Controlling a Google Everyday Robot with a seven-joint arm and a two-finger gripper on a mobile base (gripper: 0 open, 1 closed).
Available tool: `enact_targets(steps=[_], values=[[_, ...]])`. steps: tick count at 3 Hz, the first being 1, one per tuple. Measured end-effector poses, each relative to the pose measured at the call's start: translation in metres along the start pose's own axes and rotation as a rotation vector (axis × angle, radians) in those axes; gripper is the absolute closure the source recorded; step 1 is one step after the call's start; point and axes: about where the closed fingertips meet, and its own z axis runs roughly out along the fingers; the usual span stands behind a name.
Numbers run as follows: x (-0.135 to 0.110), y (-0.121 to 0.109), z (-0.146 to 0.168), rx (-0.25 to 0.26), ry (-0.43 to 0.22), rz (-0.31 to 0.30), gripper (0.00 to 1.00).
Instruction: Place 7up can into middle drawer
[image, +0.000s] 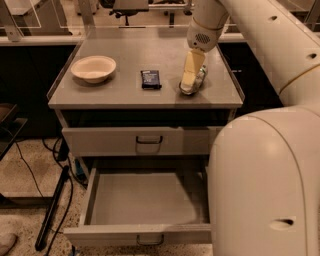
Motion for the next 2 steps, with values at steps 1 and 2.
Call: enact_targets(steps=[1,2], values=[[-0.0001,-0.0102,0.011,-0.007,0.003,0.006,0.0],[-0.0002,-0.0189,0.0193,-0.009,0.004,0.01,0.0]])
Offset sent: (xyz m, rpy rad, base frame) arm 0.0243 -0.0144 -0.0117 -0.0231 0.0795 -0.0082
